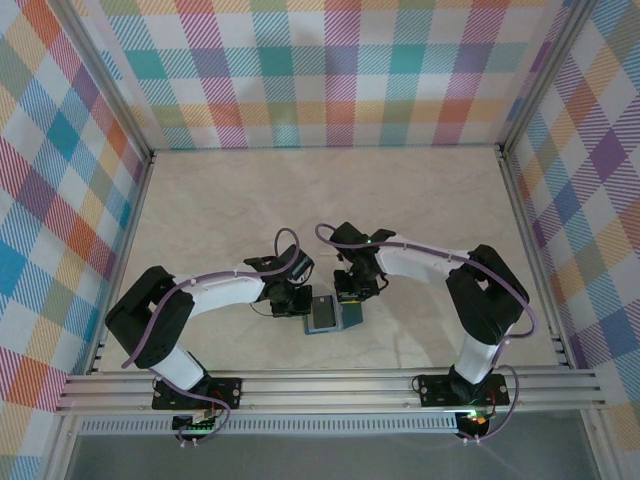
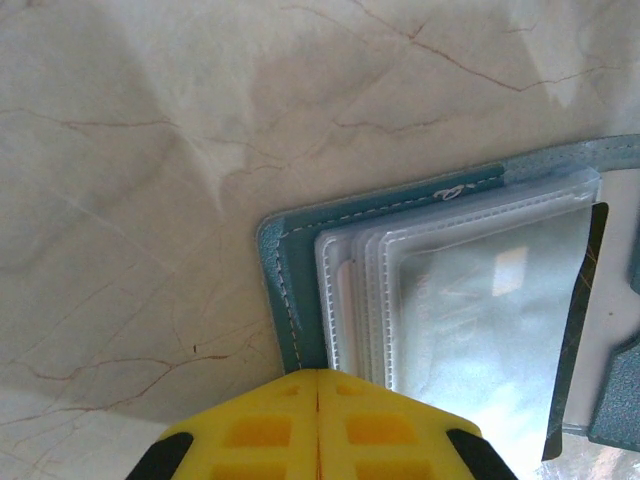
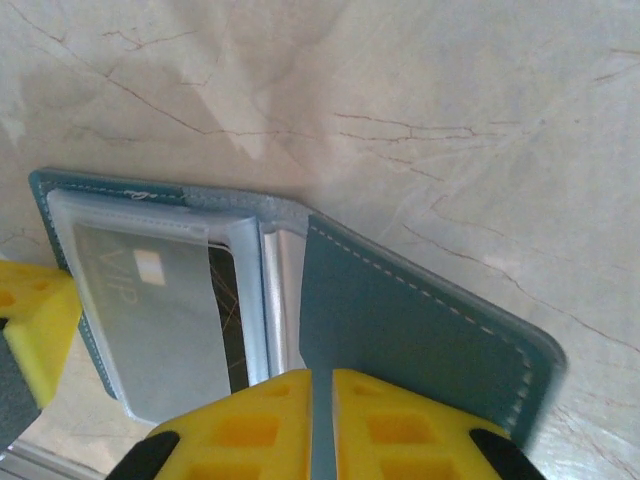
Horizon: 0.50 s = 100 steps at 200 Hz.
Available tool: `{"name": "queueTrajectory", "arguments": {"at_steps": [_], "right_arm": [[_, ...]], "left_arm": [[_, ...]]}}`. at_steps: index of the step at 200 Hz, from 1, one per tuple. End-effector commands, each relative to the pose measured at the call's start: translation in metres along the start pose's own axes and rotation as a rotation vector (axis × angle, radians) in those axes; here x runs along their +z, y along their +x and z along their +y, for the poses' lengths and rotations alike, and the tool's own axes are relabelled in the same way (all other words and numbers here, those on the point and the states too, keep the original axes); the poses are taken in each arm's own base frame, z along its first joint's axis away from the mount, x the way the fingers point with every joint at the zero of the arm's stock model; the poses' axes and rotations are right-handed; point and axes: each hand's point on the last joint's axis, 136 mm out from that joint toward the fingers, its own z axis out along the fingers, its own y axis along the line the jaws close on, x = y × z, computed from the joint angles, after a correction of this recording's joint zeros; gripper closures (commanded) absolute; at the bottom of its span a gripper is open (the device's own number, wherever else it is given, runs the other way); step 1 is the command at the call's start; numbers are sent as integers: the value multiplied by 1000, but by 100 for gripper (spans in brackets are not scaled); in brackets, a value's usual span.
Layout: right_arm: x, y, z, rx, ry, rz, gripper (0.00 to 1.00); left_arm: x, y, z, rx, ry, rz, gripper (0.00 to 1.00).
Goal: Take the credit cards out of the card holder
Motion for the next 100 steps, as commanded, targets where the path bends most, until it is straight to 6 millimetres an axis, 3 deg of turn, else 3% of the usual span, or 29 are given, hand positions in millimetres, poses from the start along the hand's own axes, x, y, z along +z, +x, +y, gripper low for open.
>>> {"name": "queueTrajectory", "arguments": {"at_steps": [1, 64, 100], "right_arm": [[13, 5, -1, -5, -6, 33, 87], [37, 11, -11, 19, 11, 74, 91], [35, 11, -1, 25, -57, 57, 92]], "left_arm": [[10, 7, 9, -6, -37, 28, 93], [11, 7, 15, -1, -67, 25, 93], [12, 6, 16, 5, -74, 21, 93]]}}
